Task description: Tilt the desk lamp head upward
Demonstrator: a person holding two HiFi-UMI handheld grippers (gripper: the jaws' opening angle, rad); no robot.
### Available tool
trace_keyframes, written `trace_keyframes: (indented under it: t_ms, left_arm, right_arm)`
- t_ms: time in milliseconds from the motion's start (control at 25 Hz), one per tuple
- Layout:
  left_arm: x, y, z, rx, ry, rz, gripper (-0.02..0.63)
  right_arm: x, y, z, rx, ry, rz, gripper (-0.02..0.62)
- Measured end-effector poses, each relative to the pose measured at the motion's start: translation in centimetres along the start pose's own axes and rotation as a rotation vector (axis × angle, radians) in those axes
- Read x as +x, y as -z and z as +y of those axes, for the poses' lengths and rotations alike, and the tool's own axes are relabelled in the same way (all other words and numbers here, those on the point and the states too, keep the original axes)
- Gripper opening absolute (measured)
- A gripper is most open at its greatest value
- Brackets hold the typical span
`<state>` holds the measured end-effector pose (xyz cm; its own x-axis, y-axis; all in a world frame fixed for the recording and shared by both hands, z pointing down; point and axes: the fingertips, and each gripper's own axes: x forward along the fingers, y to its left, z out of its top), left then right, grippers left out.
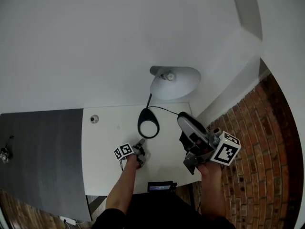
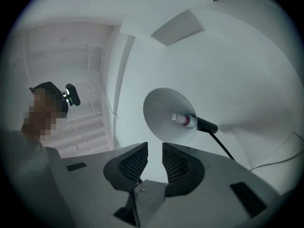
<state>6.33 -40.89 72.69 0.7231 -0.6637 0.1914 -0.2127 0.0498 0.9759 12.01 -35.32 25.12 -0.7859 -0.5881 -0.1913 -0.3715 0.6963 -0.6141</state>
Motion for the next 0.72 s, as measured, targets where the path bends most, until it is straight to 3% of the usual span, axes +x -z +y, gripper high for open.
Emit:
trace_keyframes:
  t_ms: [120, 320, 560, 720]
  left_arm:
    - [-1.0, 0.3, -2.9, 0.021, 0.102, 0.005, 0.015]
    - [-3.9, 0.9, -8.7, 0.070, 0.252, 0.007, 0.015]
    - [-8.9, 3.0, -15.0, 0.133, 0.378, -0.047, 0.015]
    - [-12.3, 6.7, -19.4, 0.174, 0.422, -0.054, 0.015]
  right_arm:
    - [-1.1, 2.7, -0.7, 0.046, 0.061, 0.021, 0.086]
    - [-2.9, 4.4, 0.6, 0.060, 0.091, 0.002, 0.086]
    - [-5.0, 4.8, 5.2, 0.040, 0.015, -0.008, 0.086]
    - [-9.6, 5.8, 7.5, 0.051, -0.007, -0.031, 0.086]
